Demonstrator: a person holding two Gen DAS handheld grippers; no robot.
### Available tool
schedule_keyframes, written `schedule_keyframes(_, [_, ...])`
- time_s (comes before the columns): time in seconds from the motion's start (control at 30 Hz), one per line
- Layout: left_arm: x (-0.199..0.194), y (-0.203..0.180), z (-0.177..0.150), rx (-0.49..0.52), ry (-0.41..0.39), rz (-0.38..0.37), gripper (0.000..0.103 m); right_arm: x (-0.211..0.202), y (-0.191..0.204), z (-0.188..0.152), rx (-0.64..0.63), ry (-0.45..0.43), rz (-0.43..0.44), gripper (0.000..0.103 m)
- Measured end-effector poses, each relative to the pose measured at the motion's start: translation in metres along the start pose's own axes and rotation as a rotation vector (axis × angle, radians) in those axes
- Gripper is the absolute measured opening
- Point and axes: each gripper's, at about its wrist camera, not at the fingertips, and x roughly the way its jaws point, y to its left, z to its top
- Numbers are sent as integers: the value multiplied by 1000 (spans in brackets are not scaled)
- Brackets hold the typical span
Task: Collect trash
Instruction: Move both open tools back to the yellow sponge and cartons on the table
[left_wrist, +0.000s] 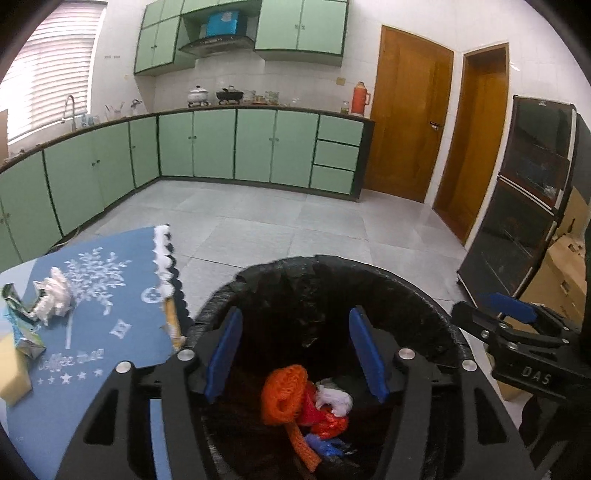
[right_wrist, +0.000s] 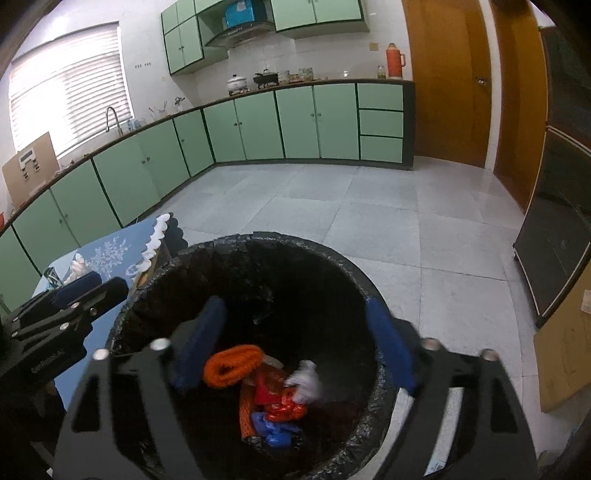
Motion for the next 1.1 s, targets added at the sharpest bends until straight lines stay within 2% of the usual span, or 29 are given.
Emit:
schedule_keyframes(0.1, [-16,16,1,-4,-33,43,67,-6,11,1,1,-12,12,90])
schedule_keyframes(0.23, [-36,39,3,-22,-68,106,70,-12,28,5,-8,-25,52,90])
schedule_keyframes(0.6, [-100,133,-6,-99,-142,353,72,-11,133,15,-98,-48,207,93])
schedule_keyframes(0.83, [-126,198,-24,-151,-134,505,72,4,202,13,-147,-42,300,93])
schedule_keyframes(1.1, [-124,258,-54,-230,-68,590,73,30,267,5,-217,-22,359,93])
